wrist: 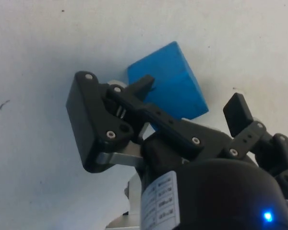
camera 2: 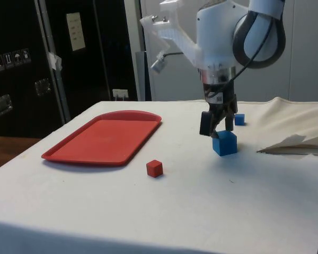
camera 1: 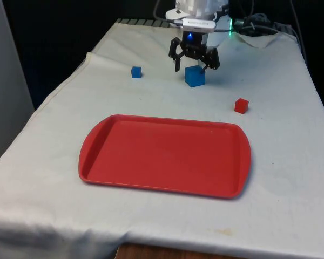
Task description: Pick up the largest block and place it onto the tray.
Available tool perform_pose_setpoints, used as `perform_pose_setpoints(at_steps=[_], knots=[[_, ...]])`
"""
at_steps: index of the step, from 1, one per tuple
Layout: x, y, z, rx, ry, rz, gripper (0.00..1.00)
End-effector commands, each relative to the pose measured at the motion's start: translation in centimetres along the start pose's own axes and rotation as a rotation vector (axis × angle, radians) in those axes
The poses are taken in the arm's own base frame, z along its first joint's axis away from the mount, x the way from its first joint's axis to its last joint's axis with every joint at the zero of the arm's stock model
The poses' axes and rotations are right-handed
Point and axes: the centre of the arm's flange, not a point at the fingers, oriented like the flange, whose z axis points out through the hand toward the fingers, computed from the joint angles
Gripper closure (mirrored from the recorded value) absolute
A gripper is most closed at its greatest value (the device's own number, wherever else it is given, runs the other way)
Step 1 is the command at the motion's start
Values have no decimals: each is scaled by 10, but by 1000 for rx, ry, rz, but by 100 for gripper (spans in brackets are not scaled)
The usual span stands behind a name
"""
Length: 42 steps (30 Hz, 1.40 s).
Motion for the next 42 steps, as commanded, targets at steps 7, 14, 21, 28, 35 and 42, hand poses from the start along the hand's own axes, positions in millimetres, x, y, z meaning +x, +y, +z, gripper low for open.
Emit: perform_pose_setpoints(at_steps=[7, 14, 21, 28, 35, 42], knots=[[-1, -4, 2, -1, 9, 21, 0], [-2, -5, 0, 2, 2, 29, 0], [1, -11, -11, 18, 24, 61, 0], [-2, -11, -10, 21, 19, 88, 0], [-6, -10, -6, 15, 3, 117, 0], [-4, -10, 1, 4, 10, 171, 2]])
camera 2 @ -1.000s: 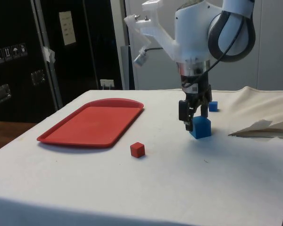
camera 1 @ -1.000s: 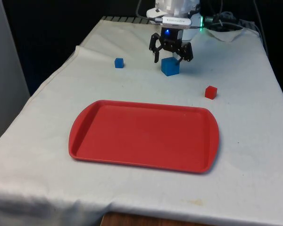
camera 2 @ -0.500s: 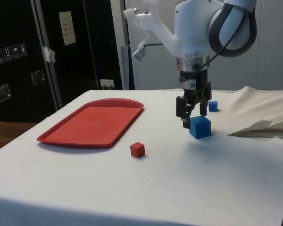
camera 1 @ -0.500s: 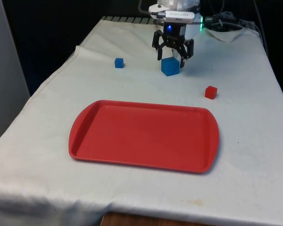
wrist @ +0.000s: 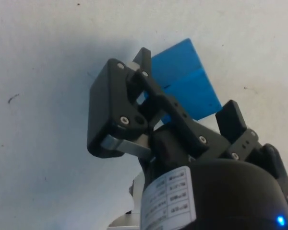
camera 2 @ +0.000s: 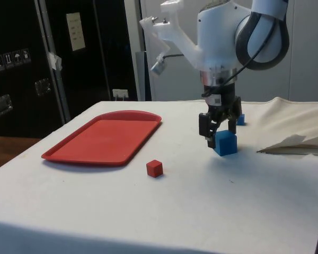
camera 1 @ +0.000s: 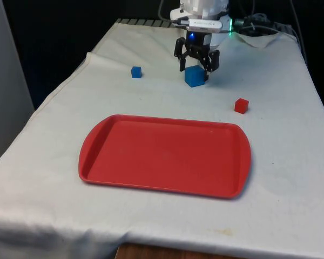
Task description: Pick up the largest block and place it onto the tray.
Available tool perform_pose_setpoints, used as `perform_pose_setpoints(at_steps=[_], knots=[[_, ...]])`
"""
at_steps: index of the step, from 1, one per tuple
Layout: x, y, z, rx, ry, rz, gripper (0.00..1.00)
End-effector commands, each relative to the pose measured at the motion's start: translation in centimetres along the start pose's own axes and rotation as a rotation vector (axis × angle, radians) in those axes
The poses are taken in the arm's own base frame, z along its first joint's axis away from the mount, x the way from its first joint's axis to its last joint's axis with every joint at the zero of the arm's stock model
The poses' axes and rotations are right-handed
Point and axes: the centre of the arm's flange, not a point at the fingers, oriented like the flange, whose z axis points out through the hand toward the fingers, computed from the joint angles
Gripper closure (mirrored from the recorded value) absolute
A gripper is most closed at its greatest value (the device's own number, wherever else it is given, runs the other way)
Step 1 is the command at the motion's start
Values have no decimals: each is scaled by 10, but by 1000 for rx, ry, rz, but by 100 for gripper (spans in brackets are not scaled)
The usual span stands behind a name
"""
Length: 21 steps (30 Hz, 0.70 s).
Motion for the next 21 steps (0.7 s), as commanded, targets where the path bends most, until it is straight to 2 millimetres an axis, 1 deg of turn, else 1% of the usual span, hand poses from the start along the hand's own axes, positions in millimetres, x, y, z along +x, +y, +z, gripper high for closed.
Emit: perform_pose_setpoints(at_steps=[1, 2, 3, 9, 11, 12, 15, 18, 20, 21], knots=[[2, -1, 1, -2, 8, 12, 9], [0, 0, 0, 1, 1, 3, 19], [3, -1, 1, -2, 9, 16, 19], [3, -1, 1, -3, 10, 26, 86], [2, -1, -2, 3, 5, 20, 88], [3, -1, 1, -3, 10, 28, 88], [4, -2, 1, -2, 11, 28, 89], [4, -2, 1, -2, 11, 29, 89], [6, -4, -5, 0, 11, 26, 89], [3, -2, -4, 7, 9, 21, 89]])
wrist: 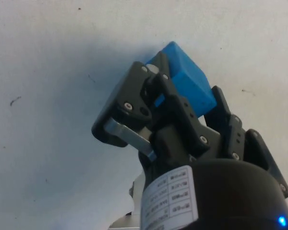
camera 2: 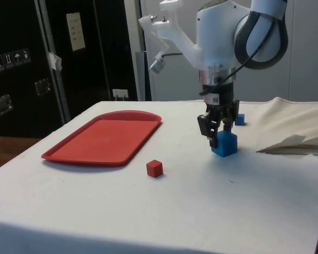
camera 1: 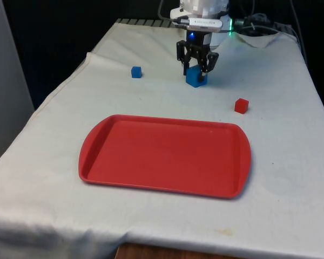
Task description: Pick up the largest block and place it onto the tray.
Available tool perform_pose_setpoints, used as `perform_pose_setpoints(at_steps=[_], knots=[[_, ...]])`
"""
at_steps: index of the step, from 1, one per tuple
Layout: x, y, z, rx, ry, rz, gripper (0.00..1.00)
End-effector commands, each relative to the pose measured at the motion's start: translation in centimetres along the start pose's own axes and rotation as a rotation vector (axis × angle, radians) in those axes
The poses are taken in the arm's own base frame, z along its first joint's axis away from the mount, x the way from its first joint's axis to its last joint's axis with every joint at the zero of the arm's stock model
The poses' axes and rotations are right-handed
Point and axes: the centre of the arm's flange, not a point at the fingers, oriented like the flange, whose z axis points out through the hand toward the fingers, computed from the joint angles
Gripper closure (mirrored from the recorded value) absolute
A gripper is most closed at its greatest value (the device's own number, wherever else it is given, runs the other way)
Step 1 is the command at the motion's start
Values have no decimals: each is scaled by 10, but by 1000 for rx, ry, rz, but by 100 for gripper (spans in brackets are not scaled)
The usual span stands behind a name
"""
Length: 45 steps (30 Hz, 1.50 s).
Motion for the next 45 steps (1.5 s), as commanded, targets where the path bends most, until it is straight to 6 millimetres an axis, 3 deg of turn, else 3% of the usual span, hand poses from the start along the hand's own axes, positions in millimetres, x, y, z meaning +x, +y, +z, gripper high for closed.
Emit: perform_pose_setpoints(at_steps=[1, 9, 10, 13, 19, 33, 45], knots=[[3, -3, -3, -5, 2, 4, 89], [6, -11, -26, 14, -2, -5, 90], [1, -8, -21, 22, -4, -10, 92], [8, -14, -35, 19, -2, -8, 100], [16, -22, -54, 32, -3, -17, 100], [52, -52, -88, 6, 23, -6, 100], [87, -74, -104, -13, 50, -11, 100]])
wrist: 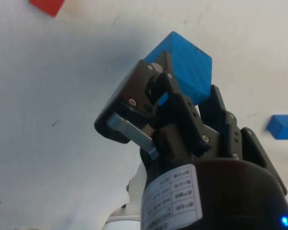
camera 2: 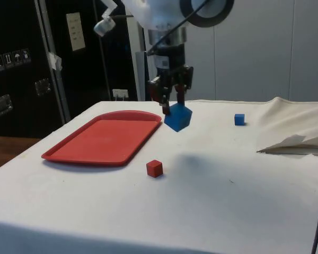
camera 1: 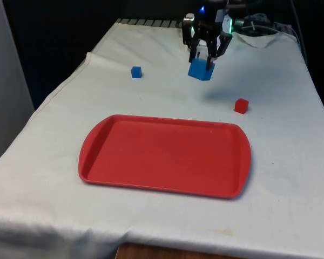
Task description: Pick up the largest block and place it onto the tray.
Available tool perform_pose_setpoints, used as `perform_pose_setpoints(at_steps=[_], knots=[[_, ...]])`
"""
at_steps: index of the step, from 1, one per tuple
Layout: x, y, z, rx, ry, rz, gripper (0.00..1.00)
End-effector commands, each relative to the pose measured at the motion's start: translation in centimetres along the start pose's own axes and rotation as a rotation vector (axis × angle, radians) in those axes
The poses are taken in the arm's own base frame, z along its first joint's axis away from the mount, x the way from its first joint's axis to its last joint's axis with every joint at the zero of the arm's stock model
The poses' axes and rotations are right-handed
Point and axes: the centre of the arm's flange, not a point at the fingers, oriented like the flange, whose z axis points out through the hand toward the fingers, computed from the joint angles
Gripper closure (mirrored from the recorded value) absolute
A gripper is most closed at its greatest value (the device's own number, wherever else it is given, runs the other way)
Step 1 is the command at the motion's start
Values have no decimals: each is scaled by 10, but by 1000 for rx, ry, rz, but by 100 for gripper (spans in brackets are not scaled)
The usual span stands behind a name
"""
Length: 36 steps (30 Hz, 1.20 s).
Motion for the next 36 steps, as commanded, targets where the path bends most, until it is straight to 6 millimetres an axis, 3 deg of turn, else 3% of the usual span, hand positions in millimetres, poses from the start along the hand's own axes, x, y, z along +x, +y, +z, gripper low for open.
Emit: perform_pose_setpoints(at_steps=[1, 36], knots=[[3, -2, -1, -2, 2, -1, 100], [113, -61, -25, -59, 97, 10, 100]])
